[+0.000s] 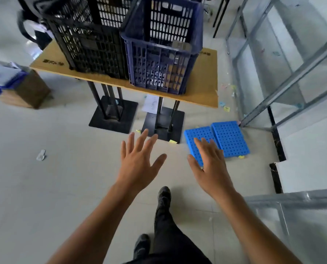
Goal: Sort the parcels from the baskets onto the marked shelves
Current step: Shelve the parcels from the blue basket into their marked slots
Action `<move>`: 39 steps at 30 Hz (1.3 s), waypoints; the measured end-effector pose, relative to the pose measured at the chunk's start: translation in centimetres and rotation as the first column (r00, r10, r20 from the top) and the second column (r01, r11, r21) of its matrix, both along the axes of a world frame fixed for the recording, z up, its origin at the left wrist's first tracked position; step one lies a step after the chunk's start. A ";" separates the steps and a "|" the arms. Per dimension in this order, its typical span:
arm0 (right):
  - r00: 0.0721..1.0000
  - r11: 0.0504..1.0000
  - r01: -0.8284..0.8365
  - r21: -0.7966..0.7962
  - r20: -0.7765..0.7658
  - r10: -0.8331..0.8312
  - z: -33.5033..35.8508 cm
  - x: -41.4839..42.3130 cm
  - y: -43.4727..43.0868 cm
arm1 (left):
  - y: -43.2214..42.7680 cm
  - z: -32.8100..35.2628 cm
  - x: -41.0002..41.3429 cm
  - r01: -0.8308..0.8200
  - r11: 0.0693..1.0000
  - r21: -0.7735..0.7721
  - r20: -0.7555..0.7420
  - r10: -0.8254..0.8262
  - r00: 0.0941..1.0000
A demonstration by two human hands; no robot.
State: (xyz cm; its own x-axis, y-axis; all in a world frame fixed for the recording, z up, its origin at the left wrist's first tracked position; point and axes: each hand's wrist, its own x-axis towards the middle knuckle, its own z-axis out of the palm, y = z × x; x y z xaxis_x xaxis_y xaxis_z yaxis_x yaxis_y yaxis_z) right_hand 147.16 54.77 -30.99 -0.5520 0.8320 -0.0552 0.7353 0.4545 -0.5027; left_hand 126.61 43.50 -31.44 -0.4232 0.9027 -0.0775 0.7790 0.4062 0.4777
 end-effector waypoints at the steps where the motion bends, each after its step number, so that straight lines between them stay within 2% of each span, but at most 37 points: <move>1: 1.000 1.000 -0.006 -0.012 -0.014 0.006 -0.2 -0.9 1.6 | 1.4 0.2 -0.9 -0.006 1.000 -0.005 -0.015 0.006 1.000; 6: 0.997 0.997 -0.038 -0.062 -0.071 0.033 -0.2 -5.0 9.5 | 9.0 2.6 -5.1 -0.005 1.000 -0.021 -0.098 0.003 0.995; 10: 0.991 0.999 -0.040 -0.012 -0.129 0.038 1.2 -7.9 16.5 | 15.3 4.8 -8.3 -0.022 0.997 0.076 -0.166 0.034 0.985; 15: 0.990 0.999 -0.023 0.041 -0.141 0.028 3.7 -12.1 24.3 | 22.1 6.7 -12.8 -0.036 0.987 0.154 -0.129 0.056 0.990; 22: 0.997 0.991 0.002 0.136 -0.081 0.009 3.5 -19.2 33.7 | 32.7 6.5 -20.9 0.057 0.973 0.224 -0.061 -0.044 0.997; 24: 0.999 0.989 0.040 0.144 -0.037 -0.035 3.6 -21.0 35.7 | 35.8 6.5 -22.9 0.108 0.974 0.199 -0.033 -0.104 0.994; 28: 0.990 0.984 0.137 0.110 0.021 -0.140 3.5 -23.8 38.6 | 41.6 6.0 -26.5 0.265 0.964 0.034 0.025 -0.265 0.964; 35: 0.972 0.976 0.216 0.041 0.088 -0.219 2.9 -24.8 40.9 | 51.0 4.1 -28.8 0.487 0.853 -0.189 0.079 -0.481 0.873; 39: 0.972 0.979 0.203 0.028 0.119 -0.205 2.7 -25.0 42.9 | 55.1 1.1 -27.2 0.601 0.769 -0.219 -0.021 -0.620 0.785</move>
